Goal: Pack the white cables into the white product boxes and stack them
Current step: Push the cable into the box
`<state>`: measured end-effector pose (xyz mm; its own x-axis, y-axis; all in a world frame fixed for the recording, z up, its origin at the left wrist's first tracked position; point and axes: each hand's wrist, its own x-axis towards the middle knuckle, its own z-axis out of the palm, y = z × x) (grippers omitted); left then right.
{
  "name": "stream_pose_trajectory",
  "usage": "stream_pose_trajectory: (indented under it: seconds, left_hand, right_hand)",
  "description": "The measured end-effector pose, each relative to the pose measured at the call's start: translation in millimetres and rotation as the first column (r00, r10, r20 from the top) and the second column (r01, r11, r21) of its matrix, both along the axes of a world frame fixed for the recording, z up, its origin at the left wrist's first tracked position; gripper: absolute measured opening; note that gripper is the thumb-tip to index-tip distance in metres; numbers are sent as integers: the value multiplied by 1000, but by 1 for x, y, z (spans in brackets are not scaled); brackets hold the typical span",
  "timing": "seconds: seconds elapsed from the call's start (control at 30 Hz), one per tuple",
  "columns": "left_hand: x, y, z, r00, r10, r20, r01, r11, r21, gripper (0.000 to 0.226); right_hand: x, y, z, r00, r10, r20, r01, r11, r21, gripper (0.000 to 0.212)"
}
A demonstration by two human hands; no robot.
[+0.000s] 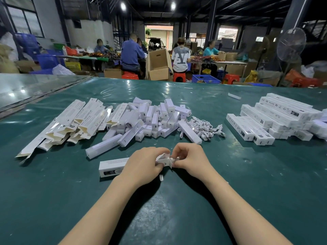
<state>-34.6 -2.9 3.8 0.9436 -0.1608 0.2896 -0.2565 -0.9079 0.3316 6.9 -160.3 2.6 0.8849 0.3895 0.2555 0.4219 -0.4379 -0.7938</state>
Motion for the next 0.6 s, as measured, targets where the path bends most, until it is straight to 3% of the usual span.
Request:
stream_pose_trajectory:
  seconds: [0.17, 0.27, 0.37, 0.47, 0.6]
  left_hand:
    - [-1, 2, -1, 1000, -7, 26, 7, 1000, -12, 41]
    - [1, 2, -4, 999, 24, 25, -24, 1000, -9, 45]
    - [3, 2, -5, 999, 47, 14, -47, 999, -9, 48]
    - [3, 1, -6, 999, 50, 15, -50, 999, -2, 49]
    - [2, 1, -4, 999, 41, 21, -41, 999, -19, 49]
  right_hand:
    - [-4, 6, -3, 997, -36, 75, 35, 999, 26, 39]
    - [-2, 4, 1, 999, -44, -6, 44, 997, 66, 33]
    - [1, 4, 3, 992, 3, -125, -3, 1000, -2, 34]
    - [0, 6, 1, 997, -9, -82, 6, 999, -31, 40]
    - [-2, 2, 1, 998, -16, -60, 21, 996, 84, 32]
